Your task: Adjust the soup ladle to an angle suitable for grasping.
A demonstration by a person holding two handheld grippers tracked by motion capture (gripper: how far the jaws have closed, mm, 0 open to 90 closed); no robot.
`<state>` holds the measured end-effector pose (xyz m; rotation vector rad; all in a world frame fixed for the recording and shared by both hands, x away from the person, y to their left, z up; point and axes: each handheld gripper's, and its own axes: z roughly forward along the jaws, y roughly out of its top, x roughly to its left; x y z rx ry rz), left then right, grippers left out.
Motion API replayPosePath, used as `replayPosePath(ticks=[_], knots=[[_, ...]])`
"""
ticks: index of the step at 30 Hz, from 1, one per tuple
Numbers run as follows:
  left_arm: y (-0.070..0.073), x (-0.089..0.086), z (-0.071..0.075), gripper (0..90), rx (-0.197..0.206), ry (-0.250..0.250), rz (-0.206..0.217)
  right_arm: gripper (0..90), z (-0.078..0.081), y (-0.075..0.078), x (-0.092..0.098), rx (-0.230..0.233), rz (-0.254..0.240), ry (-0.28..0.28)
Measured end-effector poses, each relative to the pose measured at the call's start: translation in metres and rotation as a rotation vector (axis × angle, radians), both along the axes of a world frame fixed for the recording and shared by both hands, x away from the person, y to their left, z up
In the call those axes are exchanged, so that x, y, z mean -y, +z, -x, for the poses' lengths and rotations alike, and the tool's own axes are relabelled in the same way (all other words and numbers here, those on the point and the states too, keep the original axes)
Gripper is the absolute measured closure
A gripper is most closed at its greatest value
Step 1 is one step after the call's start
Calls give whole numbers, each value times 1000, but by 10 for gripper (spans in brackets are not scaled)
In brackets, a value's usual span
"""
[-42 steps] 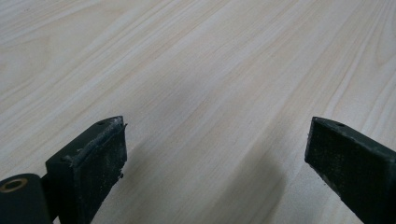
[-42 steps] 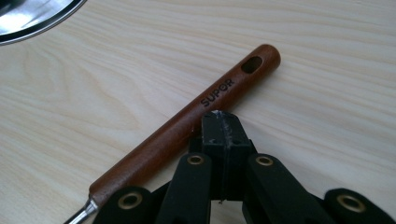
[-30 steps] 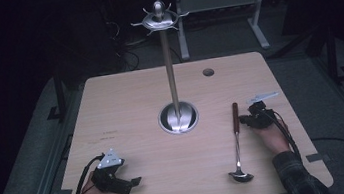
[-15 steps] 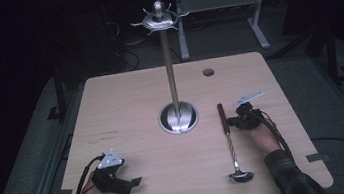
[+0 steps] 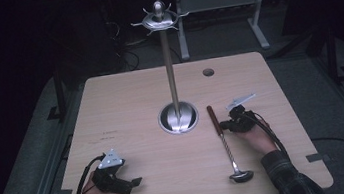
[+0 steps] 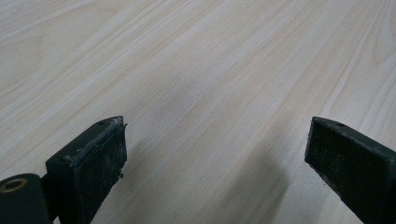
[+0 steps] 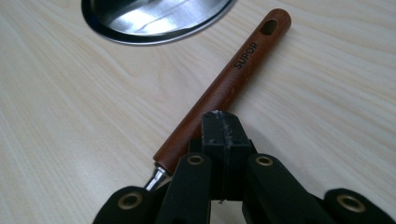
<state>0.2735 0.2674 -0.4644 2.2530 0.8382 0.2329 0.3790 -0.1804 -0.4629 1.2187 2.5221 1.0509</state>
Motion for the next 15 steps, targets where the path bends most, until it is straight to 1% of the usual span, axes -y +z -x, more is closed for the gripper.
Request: replayPosePath(ticks=[3, 8, 10, 15], knots=[[0, 0, 0, 50, -1, -1, -1, 900, 1, 1, -4, 2, 6, 26], [0, 0, 0, 50, 1, -2, 0, 900, 4, 3, -10, -7, 5, 51], [0, 0, 0, 50, 1, -2, -1, 900, 4, 4, -11, -2, 13, 58], [1, 0, 0, 50, -3, 0, -3, 900, 9, 11, -8, -3, -1, 45]])
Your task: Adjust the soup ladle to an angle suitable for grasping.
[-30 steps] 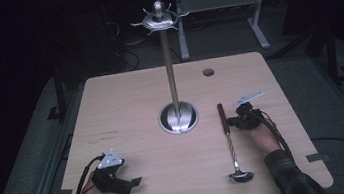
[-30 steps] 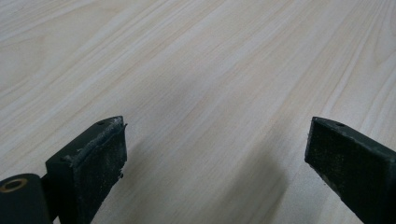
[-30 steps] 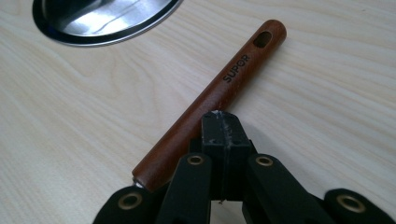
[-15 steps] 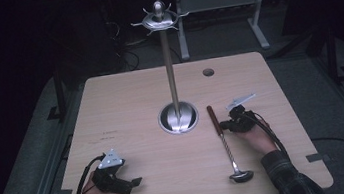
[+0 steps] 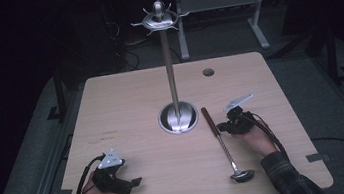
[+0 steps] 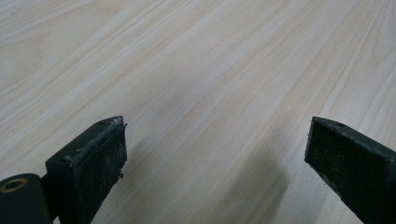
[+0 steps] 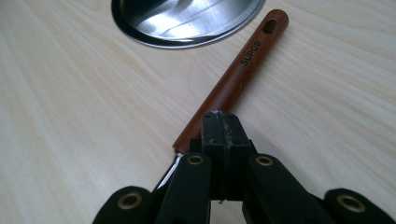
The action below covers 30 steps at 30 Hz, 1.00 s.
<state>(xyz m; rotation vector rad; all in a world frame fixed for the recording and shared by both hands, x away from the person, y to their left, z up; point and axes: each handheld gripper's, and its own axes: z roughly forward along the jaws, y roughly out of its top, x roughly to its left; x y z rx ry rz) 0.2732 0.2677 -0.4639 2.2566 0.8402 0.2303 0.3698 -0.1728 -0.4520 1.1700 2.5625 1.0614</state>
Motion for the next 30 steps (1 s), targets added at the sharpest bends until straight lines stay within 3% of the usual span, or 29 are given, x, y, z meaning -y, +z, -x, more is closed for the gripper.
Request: replayPosePath(ticks=[6, 15, 22, 30], knots=[[0, 0, 0, 50, 9, 0, 6, 900, 17, 8, 1, -10, -9, 38], [0, 1, 1, 50, 9, -2, 0, 900, 47, 5, -3, -19, 17, 121], [0, 1, 1, 50, 12, -2, 0, 900, 65, -1, -1, -62, 4, 141], [0, 1, 1, 50, 10, -4, -6, 900, 79, -3, -2, -76, 15, 170]])
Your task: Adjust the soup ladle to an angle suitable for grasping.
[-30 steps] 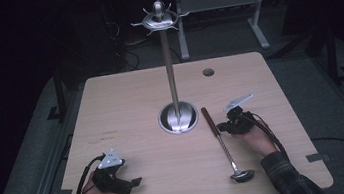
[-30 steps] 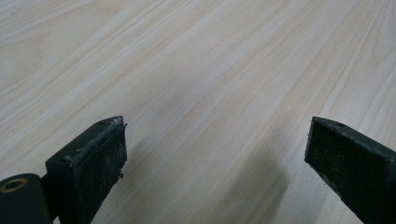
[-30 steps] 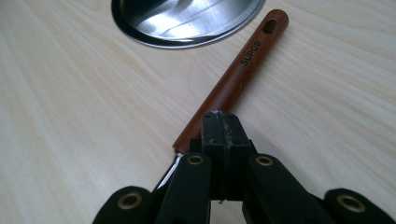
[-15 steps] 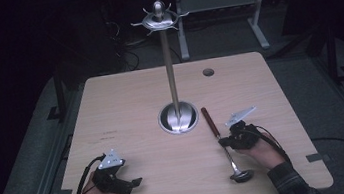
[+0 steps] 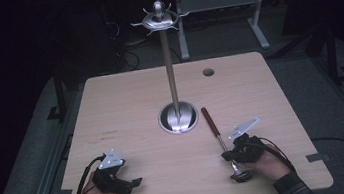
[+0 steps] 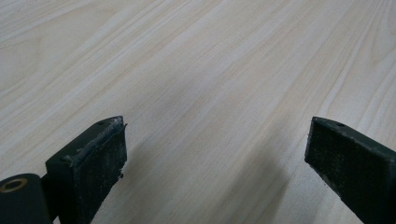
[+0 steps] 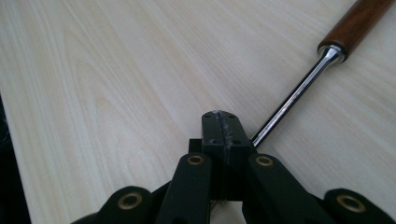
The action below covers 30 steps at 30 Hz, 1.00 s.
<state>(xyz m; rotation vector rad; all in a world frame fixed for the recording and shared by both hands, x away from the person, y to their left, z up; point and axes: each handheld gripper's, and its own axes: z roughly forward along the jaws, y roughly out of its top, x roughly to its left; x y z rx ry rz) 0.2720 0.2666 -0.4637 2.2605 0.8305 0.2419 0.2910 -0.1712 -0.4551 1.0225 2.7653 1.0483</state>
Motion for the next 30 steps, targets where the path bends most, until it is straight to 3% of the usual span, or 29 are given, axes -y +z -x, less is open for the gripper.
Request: replayPosePath(ticks=[8, 25, 30], knots=[[0, 1, 0, 50, -3, 1, 2, 900, 6, -1, 9, -7, 18, 12], [-1, 1, 0, 50, -8, 2, 2, 900, 8, 0, 50, -21, 54, -69], [-1, 1, -1, 50, -10, 5, 1, 900, 6, 5, 54, -16, 41, -79]])
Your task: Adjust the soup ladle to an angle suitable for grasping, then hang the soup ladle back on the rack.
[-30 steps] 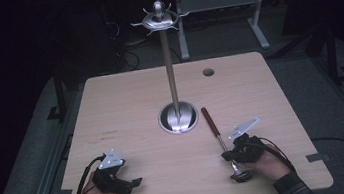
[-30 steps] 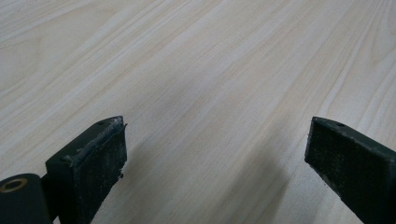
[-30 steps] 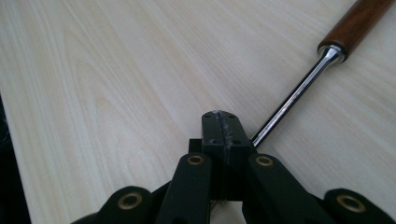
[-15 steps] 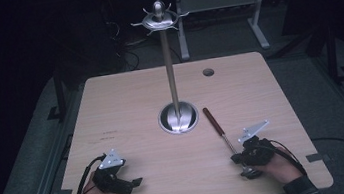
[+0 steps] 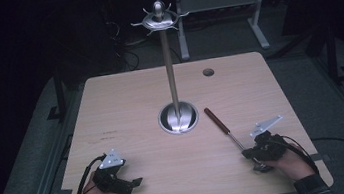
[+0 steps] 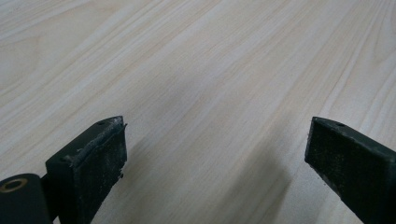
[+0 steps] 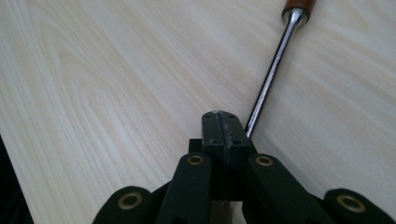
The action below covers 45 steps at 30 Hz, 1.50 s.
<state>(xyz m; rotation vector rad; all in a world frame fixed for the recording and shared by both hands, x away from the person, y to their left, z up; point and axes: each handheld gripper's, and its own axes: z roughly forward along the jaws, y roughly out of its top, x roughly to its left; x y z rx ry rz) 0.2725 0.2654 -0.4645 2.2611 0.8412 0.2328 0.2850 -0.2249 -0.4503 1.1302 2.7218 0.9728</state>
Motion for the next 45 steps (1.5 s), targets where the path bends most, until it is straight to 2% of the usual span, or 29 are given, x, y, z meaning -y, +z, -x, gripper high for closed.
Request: replayPosePath(ticks=[4, 8, 21, 29, 31, 35, 39, 45], knots=[[0, -1, 0, 50, 5, -5, -7, 896, -5, 7, -1, 13, -19, -7], [0, -1, 0, 50, 8, 3, 0, 835, -14, 13, -5, 23, -26, -25], [0, -4, 2, 50, 4, 8, -2, 745, -60, 23, -24, 50, 24, -78], [0, -3, 2, 50, 1, 8, 1, 710, -82, 18, -38, 25, 53, -88], [0, -3, 2, 50, 2, 8, 2, 699, -86, 16, -43, 16, 90, -80], [0, -3, 2, 50, 2, 8, 2, 683, -94, 11, -50, -1, 118, -82], [0, -3, 2, 50, 4, 4, 0, 679, -98, 6, -55, -9, 146, -92], [0, -3, 2, 50, 1, 6, 3, 664, -99, 3, -58, -22, 151, -100]])
